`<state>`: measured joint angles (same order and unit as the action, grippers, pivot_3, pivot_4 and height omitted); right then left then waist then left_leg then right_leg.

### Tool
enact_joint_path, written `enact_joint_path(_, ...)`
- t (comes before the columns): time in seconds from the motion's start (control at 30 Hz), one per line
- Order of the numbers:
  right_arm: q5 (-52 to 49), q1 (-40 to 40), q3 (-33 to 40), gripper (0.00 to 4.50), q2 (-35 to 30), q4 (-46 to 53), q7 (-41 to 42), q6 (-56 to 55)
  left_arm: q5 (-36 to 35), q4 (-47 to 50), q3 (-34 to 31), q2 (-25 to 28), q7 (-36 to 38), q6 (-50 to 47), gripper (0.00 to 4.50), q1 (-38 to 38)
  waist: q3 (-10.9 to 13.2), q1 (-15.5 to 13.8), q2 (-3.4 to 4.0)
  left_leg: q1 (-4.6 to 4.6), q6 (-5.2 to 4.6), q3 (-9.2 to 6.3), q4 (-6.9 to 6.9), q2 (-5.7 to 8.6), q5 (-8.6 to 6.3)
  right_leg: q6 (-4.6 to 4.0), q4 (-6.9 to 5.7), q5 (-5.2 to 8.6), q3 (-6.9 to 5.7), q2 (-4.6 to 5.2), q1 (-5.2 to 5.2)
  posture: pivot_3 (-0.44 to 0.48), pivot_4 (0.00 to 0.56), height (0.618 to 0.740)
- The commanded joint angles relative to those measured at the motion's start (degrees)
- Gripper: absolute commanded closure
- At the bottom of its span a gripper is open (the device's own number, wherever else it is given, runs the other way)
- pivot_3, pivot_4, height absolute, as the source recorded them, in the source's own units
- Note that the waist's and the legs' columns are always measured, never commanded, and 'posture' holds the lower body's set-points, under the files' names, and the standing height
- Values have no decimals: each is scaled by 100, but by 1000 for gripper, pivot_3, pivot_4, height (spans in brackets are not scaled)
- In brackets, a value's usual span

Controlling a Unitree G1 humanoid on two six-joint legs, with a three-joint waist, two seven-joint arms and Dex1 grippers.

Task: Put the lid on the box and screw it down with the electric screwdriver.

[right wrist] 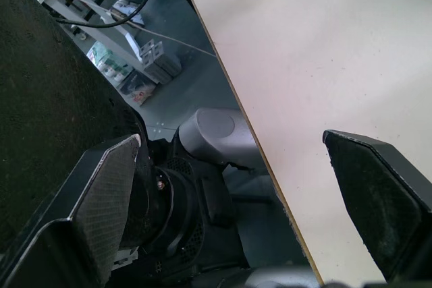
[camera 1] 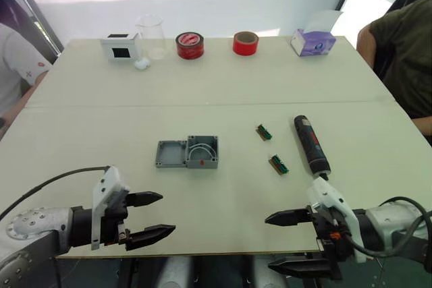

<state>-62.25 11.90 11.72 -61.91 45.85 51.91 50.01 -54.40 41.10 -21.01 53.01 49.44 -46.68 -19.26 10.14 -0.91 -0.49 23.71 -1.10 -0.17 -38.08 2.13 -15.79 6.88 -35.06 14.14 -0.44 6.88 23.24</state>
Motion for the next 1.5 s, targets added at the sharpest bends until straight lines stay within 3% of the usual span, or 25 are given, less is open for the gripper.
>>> enact_joint_path(0.03, -140, -163, -16, 0, 42, 45, -48, 19, -168, -50, -80, -67, -125, -41, 27, 138, 0, 2, 0, 0, 0, 0, 0, 0, 0, 0, 0, 0, -1, 0, 0, 0, 150, 740)
enact_joint_path(0.53, 158, -356, -244, 0, 442, -182, -327, -93, -198, -77, -123, 98, -40, -162, 27, 271, 0, 8, 0, 0, 0, -1, 0, 1, 0, 0, -1, 0, 0, -3, 1, 0, 150, 740)
enact_joint_path(0.83, -360, -864, -130, 0, 795, -204, -1167, 171, 251, -513, 35, 240, -443, -244, 27, 1023, 0, 8, 0, 0, 0, -1, 0, 1, 0, 1, -4, -1, 0, -6, 2, 0, 150, 740)
enact_joint_path(0.93, -1321, -1350, -8, 0, 1051, -341, -1955, 200, 334, -977, 160, 315, -650, -278, 27, 1994, 2, -9, 2, 0, 1, -5, -1, 1, 1, 1, -5, -1, 0, -7, 0, 0, 150, 740)
enact_joint_path(1.07, -2439, -2337, -265, 0, 1038, -706, -3054, 365, 554, -1637, 789, 274, -499, -212, 27, 3705, 1, 7, -6, -2, 6, -7, -5, 5, 5, 1, -9, -3, -7, -9, -1, 0, 150, 740)
enact_joint_path(1.23, -1803, -2832, -660, 0, 1246, -526, -3565, 254, 799, -2218, 2060, 287, 925, -174, 27, 5354, 2, 23, -6, -1, 4, -5, 0, 13, 5, 15, -14, -10, -5, -12, 3, 0, 150, 740)
enact_joint_path(1.37, -1080, -2679, -1009, 0, 1255, -350, -3445, 250, 2507, -2651, 3799, 484, 2272, 922, 27, 6267, 2, 31, -6, 6, 2, 3, 0, 13, 5, 28, -15, -14, -5, -21, 11, 0, 150, 740)
enact_joint_path(1.5, -450, -2469, -1320, 0, 1266, -230, -3177, 178, 3373, -3264, 4651, 58, 2742, 1296, 27, 6881, 2, 14, -6, 7, -2, 10, -3, 12, 5, 28, -17, -14, -3, -23, 10, 0, 150, 740)
